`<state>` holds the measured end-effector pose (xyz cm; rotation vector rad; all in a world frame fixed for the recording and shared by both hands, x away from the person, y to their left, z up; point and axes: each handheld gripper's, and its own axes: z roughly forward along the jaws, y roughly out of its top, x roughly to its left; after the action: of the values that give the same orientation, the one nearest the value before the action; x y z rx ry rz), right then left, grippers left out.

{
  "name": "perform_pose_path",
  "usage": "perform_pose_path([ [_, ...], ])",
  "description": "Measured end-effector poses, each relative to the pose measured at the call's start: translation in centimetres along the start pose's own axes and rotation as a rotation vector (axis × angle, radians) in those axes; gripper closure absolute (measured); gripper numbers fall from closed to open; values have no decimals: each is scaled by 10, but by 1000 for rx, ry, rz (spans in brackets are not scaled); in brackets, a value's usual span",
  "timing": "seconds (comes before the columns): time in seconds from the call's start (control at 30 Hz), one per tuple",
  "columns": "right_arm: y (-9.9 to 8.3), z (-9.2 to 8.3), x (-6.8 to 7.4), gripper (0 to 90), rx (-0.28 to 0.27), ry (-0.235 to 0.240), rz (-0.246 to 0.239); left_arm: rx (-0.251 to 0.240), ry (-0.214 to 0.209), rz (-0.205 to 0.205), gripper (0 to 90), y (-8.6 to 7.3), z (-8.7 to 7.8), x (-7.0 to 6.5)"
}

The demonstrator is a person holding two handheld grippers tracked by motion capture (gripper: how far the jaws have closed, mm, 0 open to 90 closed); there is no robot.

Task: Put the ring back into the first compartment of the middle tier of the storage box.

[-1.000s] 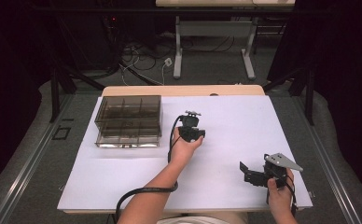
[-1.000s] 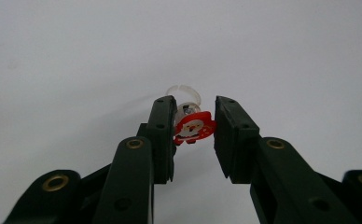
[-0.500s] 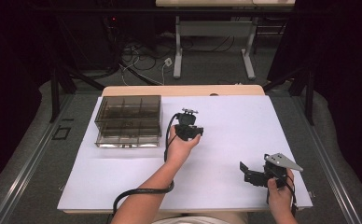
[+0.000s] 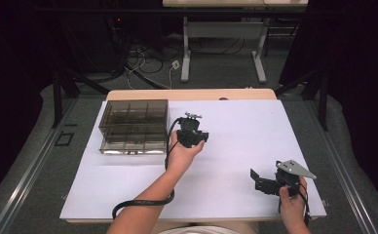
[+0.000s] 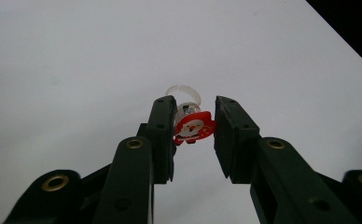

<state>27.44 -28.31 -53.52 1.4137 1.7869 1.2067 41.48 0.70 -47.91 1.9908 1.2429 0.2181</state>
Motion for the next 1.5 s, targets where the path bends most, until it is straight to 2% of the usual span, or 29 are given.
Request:
perform_pose_path([
  [0.13, 0, 0, 0, 0, 4, 1, -1, -24, 1, 1, 688, -2, -7, 3],
  [0.47, 0, 0, 0, 0, -1, -2, -14, -52, -5, 23, 688, -6, -24, 8],
  [0.83, 0, 0, 1, 0, 2, -1, -12, -76, 2, 23, 688, -12, -42, 17],
  [1.07, 0, 0, 1, 0, 2, 3, -14, -97, 2, 0, 689, -19, -55, 28],
  [1.2, 0, 1, 2, 0, 7, -1, -7, -106, 6, -25, 689, -23, -64, 39],
  [1.27, 0, 1, 2, 0, 10, -3, -20, -111, 8, -31, 689, -23, -67, 43],
  [1.47, -1, 2, 3, 0, -6, -7, -15, -130, 21, -60, 689, -25, -80, 56],
  [1.5, 0, 1, 3, 0, 18, -4, -16, -131, 22, -68, 689, -26, -82, 57],
])
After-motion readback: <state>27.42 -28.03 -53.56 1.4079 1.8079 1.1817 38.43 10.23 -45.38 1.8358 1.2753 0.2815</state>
